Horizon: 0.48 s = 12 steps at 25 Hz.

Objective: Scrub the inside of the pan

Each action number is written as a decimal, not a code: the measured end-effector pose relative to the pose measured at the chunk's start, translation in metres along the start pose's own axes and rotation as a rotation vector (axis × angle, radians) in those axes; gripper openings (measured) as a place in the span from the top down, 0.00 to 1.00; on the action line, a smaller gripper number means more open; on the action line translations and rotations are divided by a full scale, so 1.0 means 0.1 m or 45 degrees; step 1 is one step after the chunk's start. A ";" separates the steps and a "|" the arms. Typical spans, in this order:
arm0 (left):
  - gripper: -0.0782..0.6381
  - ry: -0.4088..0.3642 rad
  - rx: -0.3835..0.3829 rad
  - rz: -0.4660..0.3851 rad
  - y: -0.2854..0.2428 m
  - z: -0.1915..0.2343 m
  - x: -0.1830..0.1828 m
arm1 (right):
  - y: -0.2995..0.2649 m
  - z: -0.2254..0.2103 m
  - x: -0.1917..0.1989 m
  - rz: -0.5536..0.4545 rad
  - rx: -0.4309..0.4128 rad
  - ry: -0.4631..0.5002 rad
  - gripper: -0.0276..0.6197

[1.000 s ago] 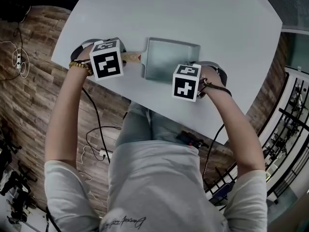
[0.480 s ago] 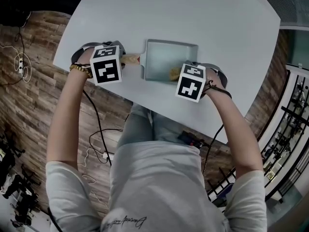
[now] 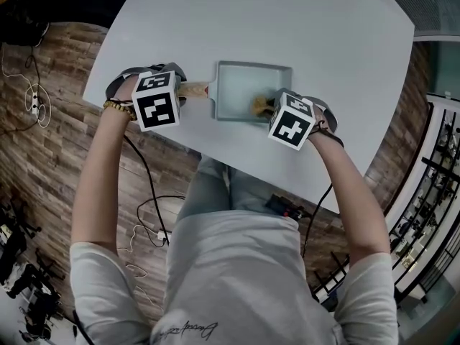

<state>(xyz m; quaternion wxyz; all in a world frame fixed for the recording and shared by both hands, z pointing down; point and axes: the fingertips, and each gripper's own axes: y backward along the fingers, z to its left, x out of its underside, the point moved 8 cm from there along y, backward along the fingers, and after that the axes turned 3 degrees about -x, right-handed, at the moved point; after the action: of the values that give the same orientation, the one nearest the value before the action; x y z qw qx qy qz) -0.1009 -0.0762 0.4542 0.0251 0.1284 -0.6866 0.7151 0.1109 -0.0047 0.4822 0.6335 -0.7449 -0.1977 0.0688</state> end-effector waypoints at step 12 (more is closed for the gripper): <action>0.68 0.136 -0.138 -0.150 0.37 0.00 -0.12 | 0.28 -0.03 0.11 -0.260 0.027 -0.187 0.85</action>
<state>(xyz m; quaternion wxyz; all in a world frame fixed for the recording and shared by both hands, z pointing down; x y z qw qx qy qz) -0.0976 -0.0770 0.4156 0.1107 0.1287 -0.7133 0.6800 0.1277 -0.0067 0.4570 0.6288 -0.7071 -0.3177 0.0606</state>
